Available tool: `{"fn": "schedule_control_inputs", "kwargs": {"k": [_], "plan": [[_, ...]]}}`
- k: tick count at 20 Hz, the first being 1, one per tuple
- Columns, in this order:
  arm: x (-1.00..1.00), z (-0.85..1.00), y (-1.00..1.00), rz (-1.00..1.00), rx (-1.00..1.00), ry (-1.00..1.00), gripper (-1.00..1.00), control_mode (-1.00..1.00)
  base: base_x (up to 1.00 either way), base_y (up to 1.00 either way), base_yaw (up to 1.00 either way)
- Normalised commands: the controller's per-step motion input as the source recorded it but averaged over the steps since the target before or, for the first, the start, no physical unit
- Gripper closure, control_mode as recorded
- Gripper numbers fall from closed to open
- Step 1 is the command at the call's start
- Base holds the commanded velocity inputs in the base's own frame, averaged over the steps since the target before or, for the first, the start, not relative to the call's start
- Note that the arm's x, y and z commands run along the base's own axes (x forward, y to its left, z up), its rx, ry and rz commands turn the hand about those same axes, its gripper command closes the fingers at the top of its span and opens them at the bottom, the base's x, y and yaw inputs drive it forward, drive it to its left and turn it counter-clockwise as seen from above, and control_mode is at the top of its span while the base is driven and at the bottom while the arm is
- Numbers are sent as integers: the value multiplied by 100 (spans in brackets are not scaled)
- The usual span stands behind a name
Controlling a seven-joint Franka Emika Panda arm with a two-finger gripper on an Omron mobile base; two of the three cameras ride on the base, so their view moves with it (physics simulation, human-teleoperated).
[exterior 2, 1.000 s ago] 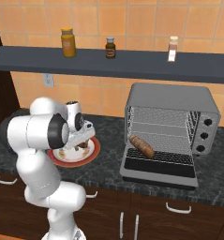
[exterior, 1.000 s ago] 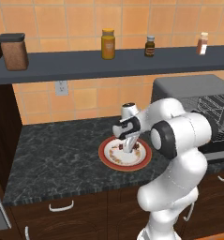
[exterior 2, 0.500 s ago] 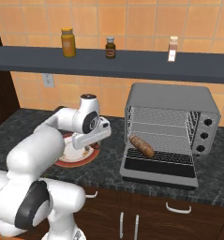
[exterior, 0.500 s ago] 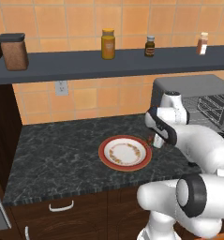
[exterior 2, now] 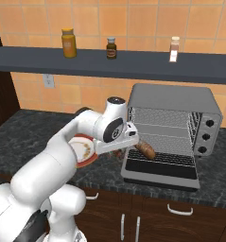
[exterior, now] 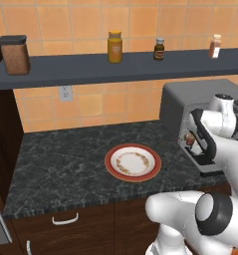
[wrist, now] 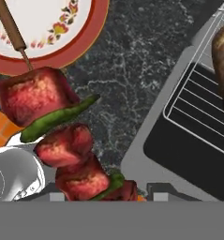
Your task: Pick up the kebab skewer and baguette bread, and place them inside the toaster oven. Close the toaster oven door and start by setting the timer.
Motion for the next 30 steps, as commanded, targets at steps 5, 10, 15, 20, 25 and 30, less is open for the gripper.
{"fn": "schedule_control_inputs", "kwargs": {"k": [5,10,15,20,25,30], "plan": [[20,0,-100,-24,0,7,100,-100,0,0,0],[30,2,-100,-18,0,1,100,-100,0,0,0],[50,3,-88,-7,6,0,100,-100,0,0,0],[42,-7,-42,-4,13,0,100,-100,0,0,0],[32,-24,-26,-2,7,-2,100,-100,0,0,0],[18,-50,-1,-2,0,-2,100,-100,0,0,0]]}}
